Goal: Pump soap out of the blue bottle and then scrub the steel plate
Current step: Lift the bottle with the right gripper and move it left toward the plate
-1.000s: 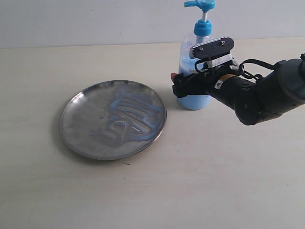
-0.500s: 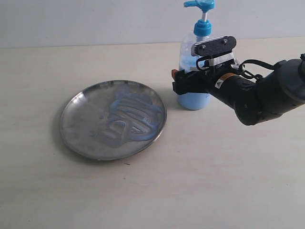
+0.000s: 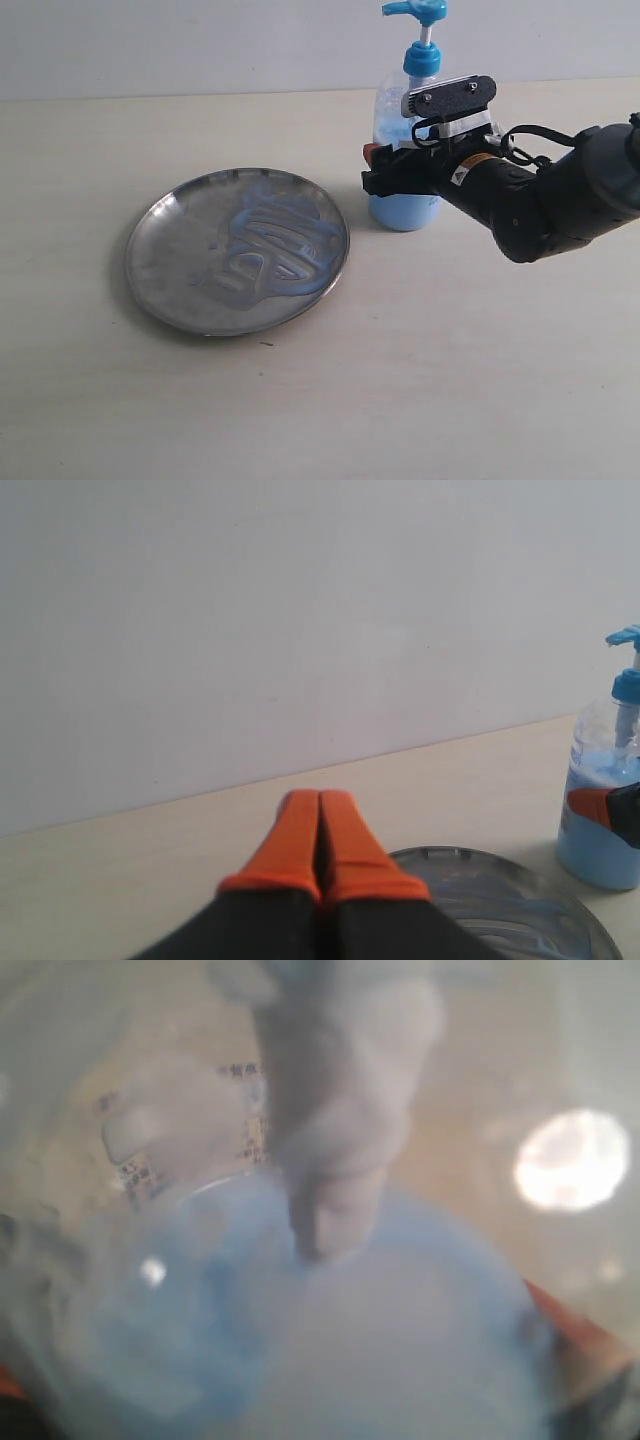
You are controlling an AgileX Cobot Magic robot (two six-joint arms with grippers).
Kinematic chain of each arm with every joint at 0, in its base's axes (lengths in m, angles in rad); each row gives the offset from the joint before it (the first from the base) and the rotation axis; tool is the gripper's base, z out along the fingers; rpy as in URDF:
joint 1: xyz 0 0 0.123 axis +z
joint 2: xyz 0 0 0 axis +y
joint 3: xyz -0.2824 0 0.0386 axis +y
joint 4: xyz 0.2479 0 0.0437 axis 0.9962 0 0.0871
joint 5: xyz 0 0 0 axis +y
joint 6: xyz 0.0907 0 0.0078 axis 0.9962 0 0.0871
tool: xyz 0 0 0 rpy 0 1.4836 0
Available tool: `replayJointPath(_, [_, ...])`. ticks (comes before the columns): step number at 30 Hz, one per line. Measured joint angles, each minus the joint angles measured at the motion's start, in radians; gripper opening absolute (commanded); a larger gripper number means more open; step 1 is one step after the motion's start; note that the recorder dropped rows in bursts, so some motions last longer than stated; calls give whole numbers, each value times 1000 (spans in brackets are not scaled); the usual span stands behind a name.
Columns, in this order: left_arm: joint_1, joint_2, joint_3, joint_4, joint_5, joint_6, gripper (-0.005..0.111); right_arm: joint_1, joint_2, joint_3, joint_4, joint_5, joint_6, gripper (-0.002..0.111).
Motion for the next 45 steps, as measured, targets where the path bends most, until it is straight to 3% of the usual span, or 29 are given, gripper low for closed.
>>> replayJointPath(16, [0,0,0,0,0,0,0,4,-72,-5,94,166,-9,0])
replayJointPath(37, [0,0,0,0,-10,0,0,4,-260,174,133,274,-13,0])
replayJointPath(45, [0,0,0,0,-29,0,0,83,-261,174,131,280,-68,0])
